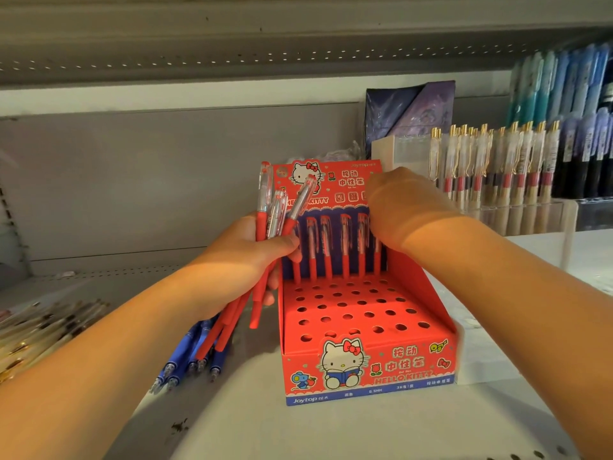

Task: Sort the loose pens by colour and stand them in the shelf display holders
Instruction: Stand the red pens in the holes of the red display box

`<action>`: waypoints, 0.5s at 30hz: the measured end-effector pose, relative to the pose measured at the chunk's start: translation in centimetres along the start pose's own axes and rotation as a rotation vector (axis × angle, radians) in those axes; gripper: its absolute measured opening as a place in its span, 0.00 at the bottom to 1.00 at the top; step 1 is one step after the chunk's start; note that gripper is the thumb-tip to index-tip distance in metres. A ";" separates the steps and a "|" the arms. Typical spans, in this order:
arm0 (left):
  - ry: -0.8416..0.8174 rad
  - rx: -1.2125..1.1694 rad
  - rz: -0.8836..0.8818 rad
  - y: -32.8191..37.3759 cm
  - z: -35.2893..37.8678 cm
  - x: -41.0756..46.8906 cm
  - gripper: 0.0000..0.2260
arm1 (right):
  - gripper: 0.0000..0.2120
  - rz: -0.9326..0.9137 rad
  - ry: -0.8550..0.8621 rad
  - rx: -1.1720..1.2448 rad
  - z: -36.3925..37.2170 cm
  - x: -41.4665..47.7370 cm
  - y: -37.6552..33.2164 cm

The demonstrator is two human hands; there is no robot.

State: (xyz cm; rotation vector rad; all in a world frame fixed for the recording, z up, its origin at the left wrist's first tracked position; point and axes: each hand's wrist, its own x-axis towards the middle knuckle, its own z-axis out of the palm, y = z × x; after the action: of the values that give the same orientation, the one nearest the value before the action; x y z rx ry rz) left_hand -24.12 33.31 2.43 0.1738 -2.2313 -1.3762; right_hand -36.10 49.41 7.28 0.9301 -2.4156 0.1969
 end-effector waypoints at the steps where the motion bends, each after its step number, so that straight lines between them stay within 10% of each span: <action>1: -0.004 0.004 0.000 0.0 0.0 0.0 0.04 | 0.13 0.007 0.005 0.008 -0.1 0.0 0.0; 8: -0.062 -0.009 -0.037 -0.3 -0.3 0.1 0.05 | 0.08 0.023 0.147 0.216 0.5 0.4 0.2; 15: -0.075 -0.014 0.001 0.1 -0.5 0.1 0.06 | 0.10 0.051 -0.110 1.440 0.8 0.0 -3.0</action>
State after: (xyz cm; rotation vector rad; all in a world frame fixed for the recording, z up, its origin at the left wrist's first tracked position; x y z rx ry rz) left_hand -23.92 32.99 2.74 0.1183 -2.2821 -1.4192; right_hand -34.48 46.91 6.38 1.3811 -2.1271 2.0888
